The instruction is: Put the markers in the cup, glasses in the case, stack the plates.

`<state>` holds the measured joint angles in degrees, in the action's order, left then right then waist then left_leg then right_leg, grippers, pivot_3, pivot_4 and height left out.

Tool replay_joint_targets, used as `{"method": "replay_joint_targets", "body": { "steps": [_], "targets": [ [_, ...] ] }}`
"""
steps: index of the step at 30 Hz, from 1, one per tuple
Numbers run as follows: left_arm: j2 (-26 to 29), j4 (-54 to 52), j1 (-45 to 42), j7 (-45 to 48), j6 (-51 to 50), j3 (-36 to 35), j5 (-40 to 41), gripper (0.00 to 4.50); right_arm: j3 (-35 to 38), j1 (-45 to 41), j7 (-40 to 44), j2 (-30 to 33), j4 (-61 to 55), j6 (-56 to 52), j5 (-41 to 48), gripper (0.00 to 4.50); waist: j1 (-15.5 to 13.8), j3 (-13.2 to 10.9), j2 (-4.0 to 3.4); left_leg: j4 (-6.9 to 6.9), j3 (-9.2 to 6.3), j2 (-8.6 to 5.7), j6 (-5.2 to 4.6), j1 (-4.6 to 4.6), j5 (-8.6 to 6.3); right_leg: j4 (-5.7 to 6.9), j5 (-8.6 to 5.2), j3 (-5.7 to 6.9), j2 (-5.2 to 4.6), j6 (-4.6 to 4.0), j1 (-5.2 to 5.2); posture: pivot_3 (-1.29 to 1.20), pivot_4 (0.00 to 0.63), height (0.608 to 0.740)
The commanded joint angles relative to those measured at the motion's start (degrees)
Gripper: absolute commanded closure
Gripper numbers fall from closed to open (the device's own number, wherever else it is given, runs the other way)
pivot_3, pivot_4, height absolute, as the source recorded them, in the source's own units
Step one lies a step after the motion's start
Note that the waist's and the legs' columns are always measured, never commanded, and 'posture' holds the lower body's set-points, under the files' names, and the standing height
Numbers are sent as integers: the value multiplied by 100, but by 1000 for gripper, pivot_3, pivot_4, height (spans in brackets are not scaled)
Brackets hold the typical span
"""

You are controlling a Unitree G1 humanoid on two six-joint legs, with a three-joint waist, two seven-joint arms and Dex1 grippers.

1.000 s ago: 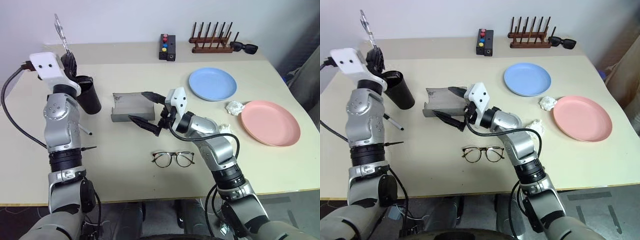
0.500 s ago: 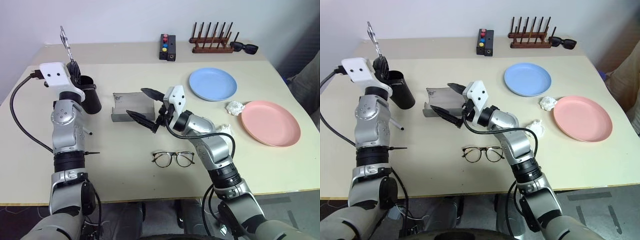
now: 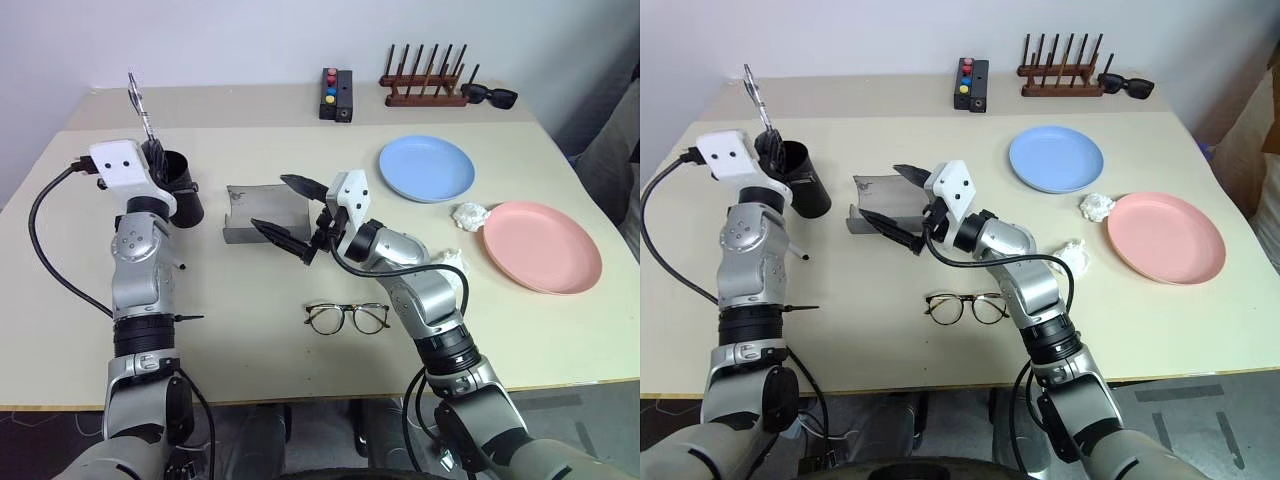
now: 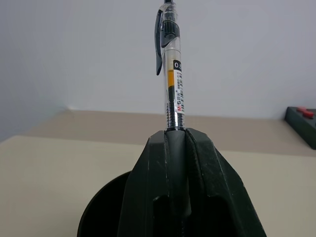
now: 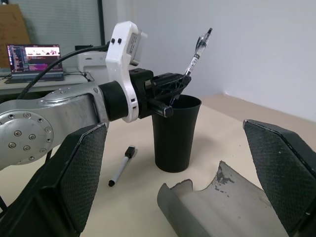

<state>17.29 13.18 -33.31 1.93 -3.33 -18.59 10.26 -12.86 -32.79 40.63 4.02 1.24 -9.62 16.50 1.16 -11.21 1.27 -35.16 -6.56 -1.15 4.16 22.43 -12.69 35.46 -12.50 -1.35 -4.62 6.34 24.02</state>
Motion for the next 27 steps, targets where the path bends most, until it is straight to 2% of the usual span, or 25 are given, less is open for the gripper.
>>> {"method": "replay_joint_targets", "body": {
  "steps": [1,2,5,8,20,26,27],
  "targets": [
    [11,-230,-39,-25,14,28,17,4461,64,-164,0,-55,-100,109,32,0,1,0,0,0,0,0,0,0,0,0,0,0,0,0,0,0,150,740],
    [8,-230,-41,-26,10,27,23,4461,63,-164,-2,-55,-100,109,30,0,0,0,0,0,0,0,0,0,0,0,0,0,0,0,0,0,150,740],
    [-9,-244,-42,-39,-2,31,30,3169,63,-156,-2,-50,-117,102,32,0,-1,0,0,0,0,0,0,0,0,0,0,0,0,0,0,0,150,740],
    [-21,-266,-37,-60,-20,38,18,1696,59,-148,0,-47,-130,94,33,0,1,0,0,0,0,0,0,0,0,0,0,0,0,0,0,0,150,740],
    [-36,-373,-33,-112,-62,19,50,1696,46,-160,15,-62,-112,89,36,0,0,0,0,0,0,0,0,0,0,0,0,0,0,0,0,0,150,740],
    [49,-1078,-114,-290,-408,-306,381,1696,44,-137,1,-56,-161,70,36,0,3,0,0,0,0,0,0,0,0,0,0,0,0,0,0,0,150,740],
    [102,-1299,-99,-429,-569,-395,393,1430,47,-133,-4,-52,-171,63,37,0,7,0,0,0,0,0,0,0,0,0,0,0,0,0,0,0,150,740]
  ]
}}
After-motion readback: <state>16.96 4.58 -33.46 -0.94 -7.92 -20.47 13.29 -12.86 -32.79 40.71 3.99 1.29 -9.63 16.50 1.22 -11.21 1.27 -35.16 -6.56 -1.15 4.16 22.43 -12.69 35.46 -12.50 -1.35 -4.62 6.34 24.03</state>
